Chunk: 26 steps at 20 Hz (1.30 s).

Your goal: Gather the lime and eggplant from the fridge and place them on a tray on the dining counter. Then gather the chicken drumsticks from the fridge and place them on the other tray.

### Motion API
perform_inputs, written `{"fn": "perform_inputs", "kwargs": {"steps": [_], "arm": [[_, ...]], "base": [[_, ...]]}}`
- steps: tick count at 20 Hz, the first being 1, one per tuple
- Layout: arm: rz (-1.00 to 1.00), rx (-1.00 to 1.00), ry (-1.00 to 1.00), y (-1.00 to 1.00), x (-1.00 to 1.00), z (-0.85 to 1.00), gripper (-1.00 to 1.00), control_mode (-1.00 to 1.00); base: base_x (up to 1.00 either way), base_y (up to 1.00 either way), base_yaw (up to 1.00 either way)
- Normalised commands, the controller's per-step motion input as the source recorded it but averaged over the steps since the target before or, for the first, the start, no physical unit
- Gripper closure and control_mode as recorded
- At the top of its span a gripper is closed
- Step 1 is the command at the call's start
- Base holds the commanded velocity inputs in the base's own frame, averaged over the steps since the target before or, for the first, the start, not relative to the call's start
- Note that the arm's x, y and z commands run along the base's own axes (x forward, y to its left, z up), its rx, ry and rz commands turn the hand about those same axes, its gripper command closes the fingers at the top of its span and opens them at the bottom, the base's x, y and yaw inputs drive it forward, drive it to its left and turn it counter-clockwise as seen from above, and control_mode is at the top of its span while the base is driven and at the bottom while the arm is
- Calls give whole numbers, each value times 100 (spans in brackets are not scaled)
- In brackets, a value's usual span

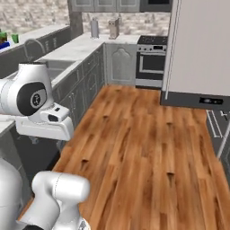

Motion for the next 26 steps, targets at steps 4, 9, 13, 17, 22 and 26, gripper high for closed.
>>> {"fn": "perform_inputs", "kwargs": {"steps": [4, 9, 13, 17, 22, 26], "arm": [[0, 0, 0, 0, 0, 0, -100, 100], [0, 0, 0, 0, 0, 0, -100, 100], [0, 0, 0, 0, 0, 0, -100, 100], [0, 0, 0, 0, 0, 0, -100, 100], [0, 0, 0, 0, 0, 0, -100, 100], [0, 0, 0, 0, 0, 0, -100, 100]], "base": [[100, 0, 16], [100, 0, 13], [100, 0, 10], [100, 0, 8], [100, 1, 3], [100, 13, -2]]}}
